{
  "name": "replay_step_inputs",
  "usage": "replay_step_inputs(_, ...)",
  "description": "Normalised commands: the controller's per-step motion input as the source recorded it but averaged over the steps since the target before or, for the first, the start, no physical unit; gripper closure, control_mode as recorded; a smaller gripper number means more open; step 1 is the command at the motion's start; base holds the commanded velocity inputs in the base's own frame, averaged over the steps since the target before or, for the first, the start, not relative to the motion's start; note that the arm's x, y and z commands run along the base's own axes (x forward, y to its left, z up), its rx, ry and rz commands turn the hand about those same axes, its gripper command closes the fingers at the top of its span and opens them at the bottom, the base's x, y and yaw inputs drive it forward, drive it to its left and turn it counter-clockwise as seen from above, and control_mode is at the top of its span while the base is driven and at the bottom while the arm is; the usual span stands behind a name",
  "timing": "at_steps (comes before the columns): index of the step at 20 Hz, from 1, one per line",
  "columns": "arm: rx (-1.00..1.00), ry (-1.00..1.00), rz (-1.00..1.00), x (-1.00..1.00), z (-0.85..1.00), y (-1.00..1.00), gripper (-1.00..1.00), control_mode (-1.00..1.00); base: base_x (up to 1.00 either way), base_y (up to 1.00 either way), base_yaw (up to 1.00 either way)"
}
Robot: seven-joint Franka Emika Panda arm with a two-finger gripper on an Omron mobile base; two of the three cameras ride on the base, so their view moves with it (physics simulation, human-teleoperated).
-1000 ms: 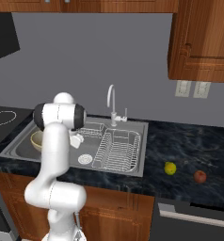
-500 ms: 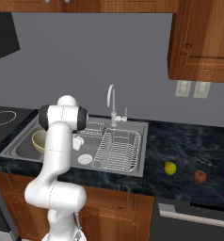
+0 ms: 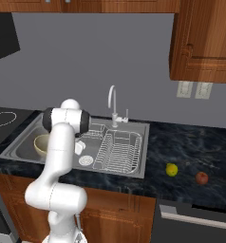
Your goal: Remove the apple and pear from the sink. Then move the bowl and cup from the counter to the sink for washing.
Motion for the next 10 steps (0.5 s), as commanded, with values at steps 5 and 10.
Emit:
replay_step_inputs(5, 0.00, 0.08, 0.00, 0.07, -0.23, 0.01, 1.00, -1.00, 0.00, 0.00, 0.00)
replay_step_inputs(10, 0.00, 0.03, 0.00, 0.04, -0.17, 0.00, 1.00, -1.00, 0.00, 0.00, 0.00)
